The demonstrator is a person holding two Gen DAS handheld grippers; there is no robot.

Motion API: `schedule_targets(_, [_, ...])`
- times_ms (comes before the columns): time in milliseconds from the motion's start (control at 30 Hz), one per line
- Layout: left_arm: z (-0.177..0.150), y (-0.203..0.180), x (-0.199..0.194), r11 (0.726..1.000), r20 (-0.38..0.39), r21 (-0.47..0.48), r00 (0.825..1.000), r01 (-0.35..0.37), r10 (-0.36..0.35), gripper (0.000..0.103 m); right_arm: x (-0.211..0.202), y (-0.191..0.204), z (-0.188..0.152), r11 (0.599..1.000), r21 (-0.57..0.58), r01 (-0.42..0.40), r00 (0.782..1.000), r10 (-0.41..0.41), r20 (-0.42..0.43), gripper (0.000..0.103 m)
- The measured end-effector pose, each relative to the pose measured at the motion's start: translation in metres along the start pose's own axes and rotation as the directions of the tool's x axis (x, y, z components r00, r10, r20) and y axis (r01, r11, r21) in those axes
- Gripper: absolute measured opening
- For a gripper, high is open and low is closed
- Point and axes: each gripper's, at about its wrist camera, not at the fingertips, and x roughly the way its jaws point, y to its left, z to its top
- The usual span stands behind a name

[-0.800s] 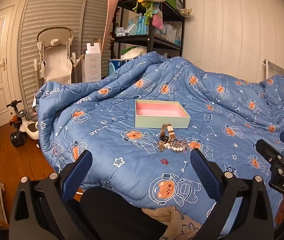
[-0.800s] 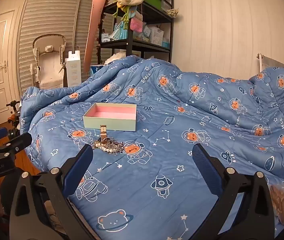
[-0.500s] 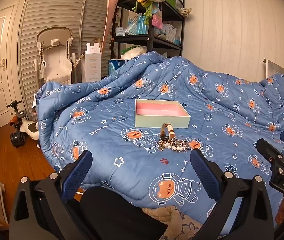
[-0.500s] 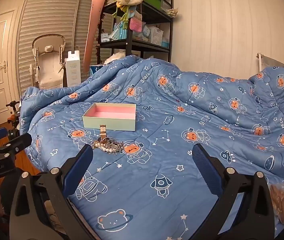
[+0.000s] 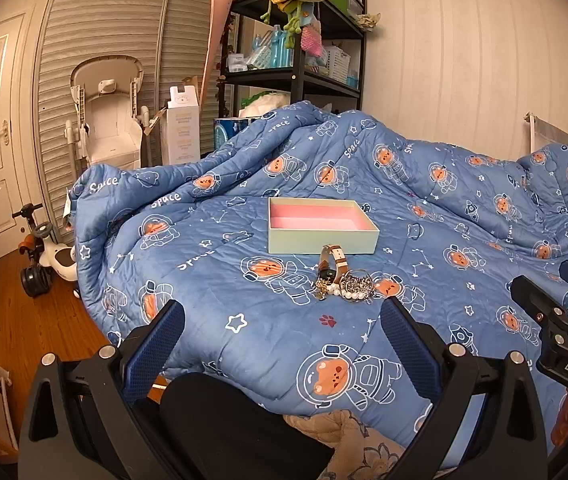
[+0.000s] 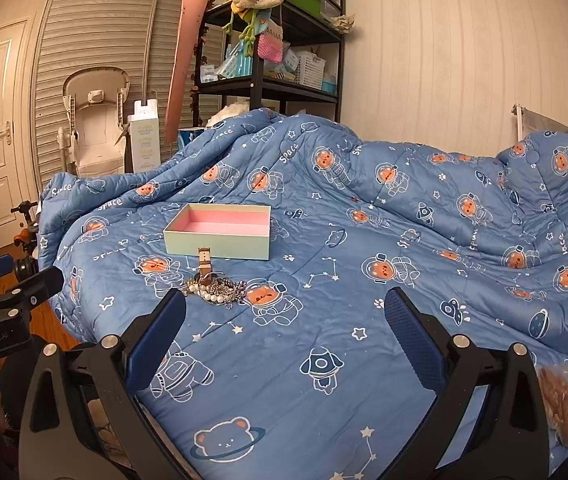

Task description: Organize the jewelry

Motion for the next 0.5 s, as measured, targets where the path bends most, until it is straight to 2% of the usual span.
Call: schedule_targets(500, [-0.0035, 0.0006, 0.0004, 1.0, 0.001, 0.006, 1.0, 0.004, -0.004, 0.096, 0.0004, 0.0012, 0.0004, 1.0, 0.0, 0.0, 1.0, 0.0, -0.001, 0.098])
